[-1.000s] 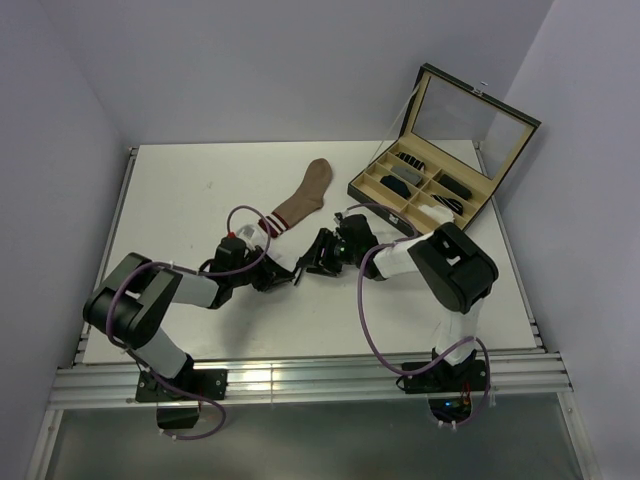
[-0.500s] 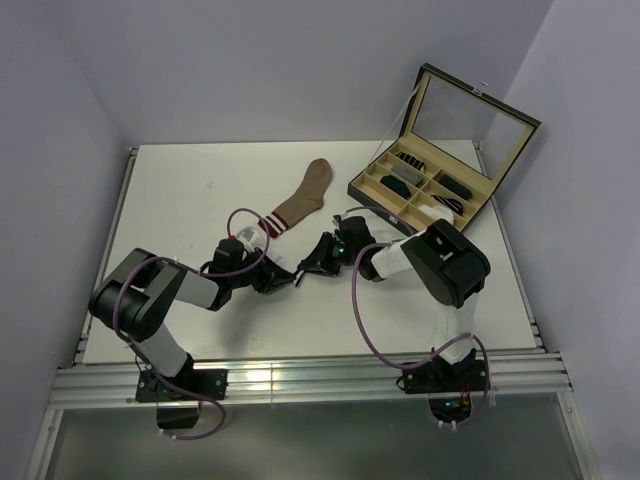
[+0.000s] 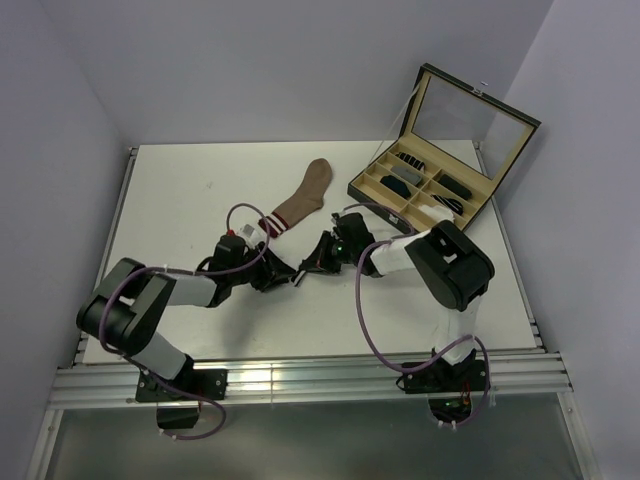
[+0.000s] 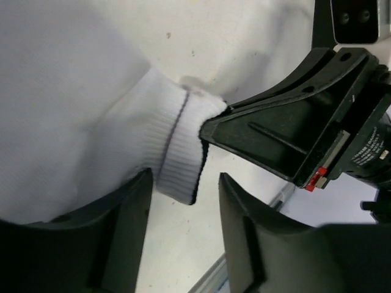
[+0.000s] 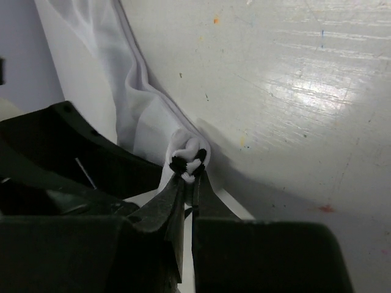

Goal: Roll the socks
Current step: Roll the sock at the center of the board.

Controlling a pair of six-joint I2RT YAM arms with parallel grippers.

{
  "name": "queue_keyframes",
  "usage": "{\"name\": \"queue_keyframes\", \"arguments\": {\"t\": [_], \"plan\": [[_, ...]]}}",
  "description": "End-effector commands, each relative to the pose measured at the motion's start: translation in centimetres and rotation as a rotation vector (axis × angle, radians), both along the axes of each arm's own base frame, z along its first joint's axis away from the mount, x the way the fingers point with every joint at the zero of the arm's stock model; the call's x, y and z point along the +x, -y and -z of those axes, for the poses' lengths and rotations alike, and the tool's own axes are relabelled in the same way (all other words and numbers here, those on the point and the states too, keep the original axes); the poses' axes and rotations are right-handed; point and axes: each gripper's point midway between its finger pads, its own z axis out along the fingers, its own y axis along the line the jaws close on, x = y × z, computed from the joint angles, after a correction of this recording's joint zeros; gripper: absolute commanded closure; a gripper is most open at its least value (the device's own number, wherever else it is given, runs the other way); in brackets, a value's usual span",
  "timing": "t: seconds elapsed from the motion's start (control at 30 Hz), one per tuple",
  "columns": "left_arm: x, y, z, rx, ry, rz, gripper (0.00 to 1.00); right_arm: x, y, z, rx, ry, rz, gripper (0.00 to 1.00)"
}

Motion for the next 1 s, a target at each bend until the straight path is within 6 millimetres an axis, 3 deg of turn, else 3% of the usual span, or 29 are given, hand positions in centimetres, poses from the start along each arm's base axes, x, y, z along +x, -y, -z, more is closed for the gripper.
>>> {"name": "queue_keyframes", "arguments": {"t": [0.0,0.1,0.13,0.2,0.23,0.3,0.33,0.4,0.43,0.5,0.63,0.8,0.97], "plan": [[0.6,-1.8,0.4,0.217,0.08,-0.022,0.46,0.7,0.8,-0.4,-0.099,0.035,0.015,1.0],[1.2,-1.9,-1.0,0.344,0.19,-0.03,0.35,0.5,0.8,-0.2,-0.139,0.021,0.012,1.0],[0.8,-0.9,-1.8,0.369,0.233,-0.004,0.34,0.5,0.9,-0.1,-0.154,0.019,0.015,1.0],[1.9,-1.1,-3.5,0.476,0.349,-0.039,0.34,0.4,0.9,-0.1,-0.178,0.008,0.011,1.0],[0.7,-0.2,-3.7,0.54,0.4,0.014,0.34,0.5,1.0,-0.1,-0.191,0.005,0.018,1.0],[1.1,-0.3,-4.9,0.643,0.484,-0.024,0.34,0.4,1.0,-0.2,-0.208,-0.004,0.012,1.0],[0.0,0.7,-4.8,0.695,0.538,0.036,0.34,0.4,1.1,-0.1,-0.216,-0.006,0.015,1.0],[0.1,0.7,-5.6,0.794,0.606,0.005,0.35,0.5,1.2,-0.3,-0.224,-0.011,0.017,1.0],[-0.9,1.6,-5.2,0.841,0.638,0.053,0.35,0.6,1.1,-0.5,-0.223,-0.01,0.017,1.0],[-1.0,1.9,-5.3,0.918,0.67,0.055,0.36,0.5,1.1,-0.3,-0.222,-0.019,0.014,1.0],[-1.7,2.4,-3.8,1.128,0.724,0.097,0.38,0.4,0.9,-0.4,-0.219,-0.022,0.008,1.0],[-2.0,3.7,-3.4,1.199,0.767,0.119,0.4,0.4,0.9,-0.4,-0.22,-0.022,0.003,1.0],[-1.6,3.7,-3.2,1.252,0.784,0.12,0.41,0.3,0.7,-0.6,-0.209,-0.023,-0.004,1.0]]}}
